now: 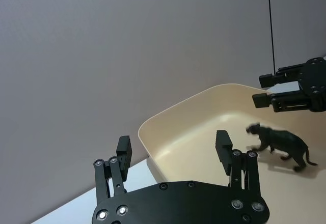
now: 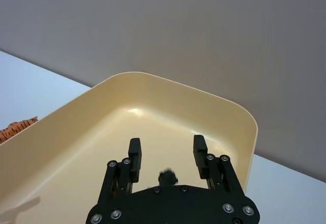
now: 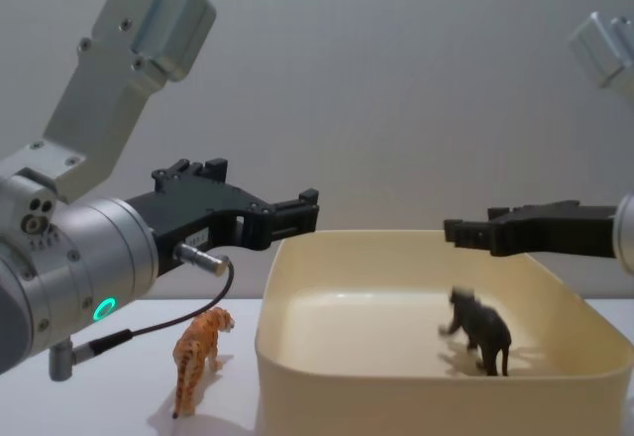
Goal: Pick up the toy alternately with two hands and place it into the central storage box.
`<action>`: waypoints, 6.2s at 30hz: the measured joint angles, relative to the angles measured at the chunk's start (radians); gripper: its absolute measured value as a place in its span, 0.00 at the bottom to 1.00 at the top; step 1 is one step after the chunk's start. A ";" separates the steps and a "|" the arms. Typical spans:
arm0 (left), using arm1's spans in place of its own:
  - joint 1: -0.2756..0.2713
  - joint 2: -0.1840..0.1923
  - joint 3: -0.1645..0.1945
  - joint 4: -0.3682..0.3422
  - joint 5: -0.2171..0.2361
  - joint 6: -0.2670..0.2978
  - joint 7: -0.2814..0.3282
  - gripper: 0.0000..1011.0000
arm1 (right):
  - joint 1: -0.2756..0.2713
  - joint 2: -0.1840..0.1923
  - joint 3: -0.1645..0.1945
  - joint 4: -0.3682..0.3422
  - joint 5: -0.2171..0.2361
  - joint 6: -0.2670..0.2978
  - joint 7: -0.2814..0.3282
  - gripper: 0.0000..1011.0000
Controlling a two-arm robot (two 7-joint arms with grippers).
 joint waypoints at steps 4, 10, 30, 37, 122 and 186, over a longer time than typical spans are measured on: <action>0.000 0.000 0.000 0.000 0.000 0.000 0.000 0.99 | 0.008 -0.005 -0.004 0.010 -0.004 0.000 0.004 0.71; 0.000 0.000 0.000 0.000 0.000 0.000 0.000 0.99 | -0.007 0.010 0.008 -0.012 0.006 0.000 -0.009 0.86; 0.000 0.000 0.000 0.000 0.000 0.000 0.000 0.99 | -0.155 0.130 0.104 -0.186 0.109 0.035 -0.136 0.99; 0.000 0.000 0.000 0.000 0.000 0.000 0.000 0.99 | -0.208 0.173 0.140 -0.219 0.129 0.044 -0.177 0.99; 0.000 0.000 0.000 0.000 0.000 0.000 0.000 0.99 | -0.136 0.148 0.122 0.004 0.059 -0.077 -0.159 0.35; 0.000 0.000 0.000 0.000 0.000 0.000 0.000 0.99 | 0.053 0.031 0.040 0.070 0.042 -0.035 -0.081 0.99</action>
